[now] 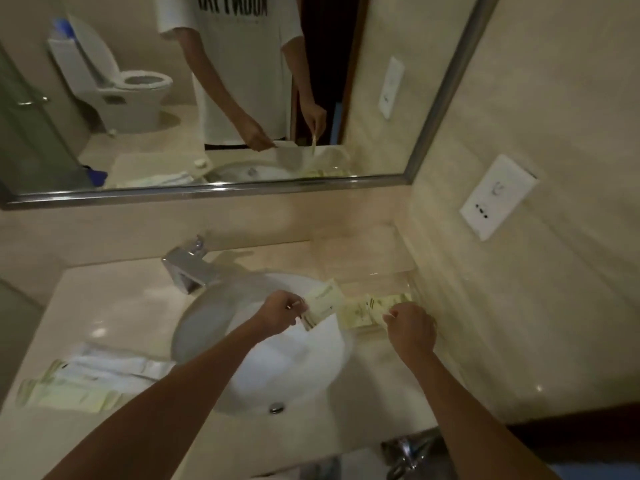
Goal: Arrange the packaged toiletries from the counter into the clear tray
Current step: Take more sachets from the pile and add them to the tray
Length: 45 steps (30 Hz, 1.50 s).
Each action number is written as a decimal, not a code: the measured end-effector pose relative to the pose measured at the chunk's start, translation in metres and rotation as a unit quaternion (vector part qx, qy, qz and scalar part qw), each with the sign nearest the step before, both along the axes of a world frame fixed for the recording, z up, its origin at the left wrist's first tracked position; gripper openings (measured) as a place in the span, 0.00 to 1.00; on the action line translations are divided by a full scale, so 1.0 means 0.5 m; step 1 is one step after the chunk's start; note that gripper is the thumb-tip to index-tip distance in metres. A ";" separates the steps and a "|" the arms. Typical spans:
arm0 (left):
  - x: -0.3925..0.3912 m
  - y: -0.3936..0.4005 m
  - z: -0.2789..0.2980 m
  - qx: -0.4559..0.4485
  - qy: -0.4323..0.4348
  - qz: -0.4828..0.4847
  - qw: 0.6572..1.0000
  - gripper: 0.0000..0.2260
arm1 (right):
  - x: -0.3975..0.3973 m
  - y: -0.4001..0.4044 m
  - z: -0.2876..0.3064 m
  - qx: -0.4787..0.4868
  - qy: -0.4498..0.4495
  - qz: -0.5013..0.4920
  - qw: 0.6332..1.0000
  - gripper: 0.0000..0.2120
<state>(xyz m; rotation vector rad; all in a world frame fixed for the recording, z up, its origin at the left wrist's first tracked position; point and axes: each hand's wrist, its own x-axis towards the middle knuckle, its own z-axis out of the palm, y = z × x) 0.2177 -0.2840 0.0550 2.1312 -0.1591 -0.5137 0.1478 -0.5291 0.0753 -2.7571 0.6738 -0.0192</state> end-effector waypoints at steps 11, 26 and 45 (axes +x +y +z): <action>0.048 -0.185 0.017 -0.005 -0.020 0.014 1.000 0.10 | 0.054 -0.204 -0.040 0.001 0.020 0.041 0.999 0.06; 0.111 -0.255 -0.026 -0.003 -0.084 0.111 0.990 0.03 | 0.129 -0.251 -0.137 0.066 0.009 0.097 0.993 0.06; 0.093 -0.440 -0.129 0.161 -0.305 -0.152 0.926 0.03 | 0.117 -0.307 -0.144 0.054 -0.011 0.047 0.997 0.09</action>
